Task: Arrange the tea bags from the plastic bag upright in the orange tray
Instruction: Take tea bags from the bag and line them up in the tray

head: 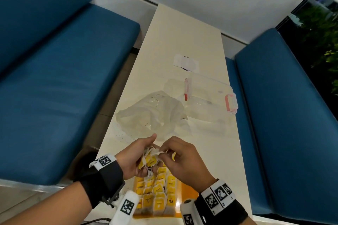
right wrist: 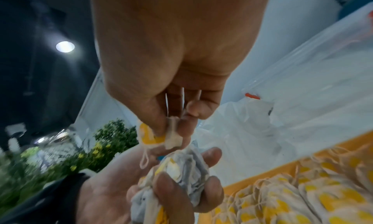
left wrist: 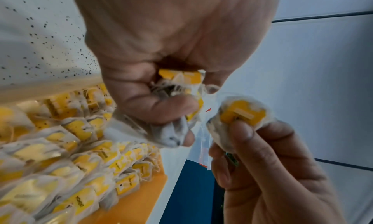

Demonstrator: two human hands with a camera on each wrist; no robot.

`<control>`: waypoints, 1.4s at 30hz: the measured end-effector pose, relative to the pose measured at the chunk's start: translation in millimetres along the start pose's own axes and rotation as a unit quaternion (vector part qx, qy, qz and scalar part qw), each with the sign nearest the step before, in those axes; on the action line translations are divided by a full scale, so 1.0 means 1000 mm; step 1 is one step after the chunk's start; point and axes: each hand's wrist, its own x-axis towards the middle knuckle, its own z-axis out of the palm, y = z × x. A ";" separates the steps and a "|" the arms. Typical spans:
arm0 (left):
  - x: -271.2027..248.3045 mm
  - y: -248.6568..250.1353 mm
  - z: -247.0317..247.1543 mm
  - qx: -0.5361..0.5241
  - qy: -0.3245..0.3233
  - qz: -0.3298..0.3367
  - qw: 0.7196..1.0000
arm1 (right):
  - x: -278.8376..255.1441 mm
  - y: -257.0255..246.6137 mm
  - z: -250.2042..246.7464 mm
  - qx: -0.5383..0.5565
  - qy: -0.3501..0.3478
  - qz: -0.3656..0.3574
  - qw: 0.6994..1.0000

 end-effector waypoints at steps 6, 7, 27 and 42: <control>0.003 -0.001 -0.002 0.013 0.016 0.088 0.996 | -0.001 0.009 -0.012 0.194 0.083 0.191 0.959; 0.002 0.000 -0.001 0.033 0.026 0.117 0.992 | -0.001 0.010 -0.014 0.202 0.093 0.204 0.953; 0.007 -0.006 0.009 0.255 0.131 0.268 0.920 | -0.006 0.016 -0.045 -0.078 0.059 0.090 0.991; 0.006 -0.042 -0.046 0.320 0.300 0.244 0.865 | -0.028 0.037 -0.029 -0.260 -0.374 0.181 0.872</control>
